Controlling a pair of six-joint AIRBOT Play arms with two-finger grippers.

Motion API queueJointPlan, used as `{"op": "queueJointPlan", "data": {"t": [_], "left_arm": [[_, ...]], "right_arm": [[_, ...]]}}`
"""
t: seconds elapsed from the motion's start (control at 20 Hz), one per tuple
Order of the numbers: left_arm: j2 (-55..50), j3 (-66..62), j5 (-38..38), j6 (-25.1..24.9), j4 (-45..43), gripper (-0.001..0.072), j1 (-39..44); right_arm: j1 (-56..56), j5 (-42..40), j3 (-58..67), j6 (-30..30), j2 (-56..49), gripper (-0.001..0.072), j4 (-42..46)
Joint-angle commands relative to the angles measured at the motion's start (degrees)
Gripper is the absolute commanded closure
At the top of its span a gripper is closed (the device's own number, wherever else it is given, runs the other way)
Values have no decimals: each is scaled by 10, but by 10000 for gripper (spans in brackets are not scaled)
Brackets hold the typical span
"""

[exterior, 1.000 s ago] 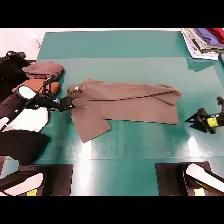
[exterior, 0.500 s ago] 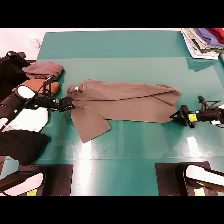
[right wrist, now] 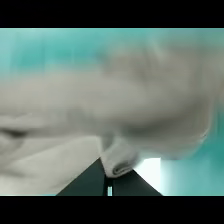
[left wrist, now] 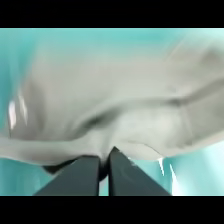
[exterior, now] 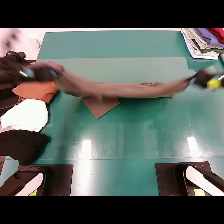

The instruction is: Fold the shirts.

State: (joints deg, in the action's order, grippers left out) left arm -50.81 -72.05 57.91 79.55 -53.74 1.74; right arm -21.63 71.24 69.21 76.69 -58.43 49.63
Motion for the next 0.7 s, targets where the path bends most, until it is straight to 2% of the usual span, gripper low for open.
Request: {"op": "queueJointPlan", "data": {"t": [0.0, 0.15, 0.3, 0.4, 0.5, 0.65], "left_arm": [[75, -205, 7, 1, -5, 678, 0], [78, -391, 24, 17, -39, 679, 0], [78, -490, 10, 43, -106, 679, 0], [78, -500, 7, 48, -143, 679, 0], [59, -495, 44, 62, -160, 679, 0], [12, -418, 76, 75, -150, 678, 0]], "right_arm": [[-24, 19, 195, 7, 93, 698, 0], [-85, 45, 341, 20, 124, 697, 0], [-151, 84, 456, 45, 123, 698, 0], [-182, 109, 516, 70, 105, 698, 0], [-192, 130, 544, 88, 84, 698, 0], [-161, 145, 492, 94, 53, 698, 0]]}}
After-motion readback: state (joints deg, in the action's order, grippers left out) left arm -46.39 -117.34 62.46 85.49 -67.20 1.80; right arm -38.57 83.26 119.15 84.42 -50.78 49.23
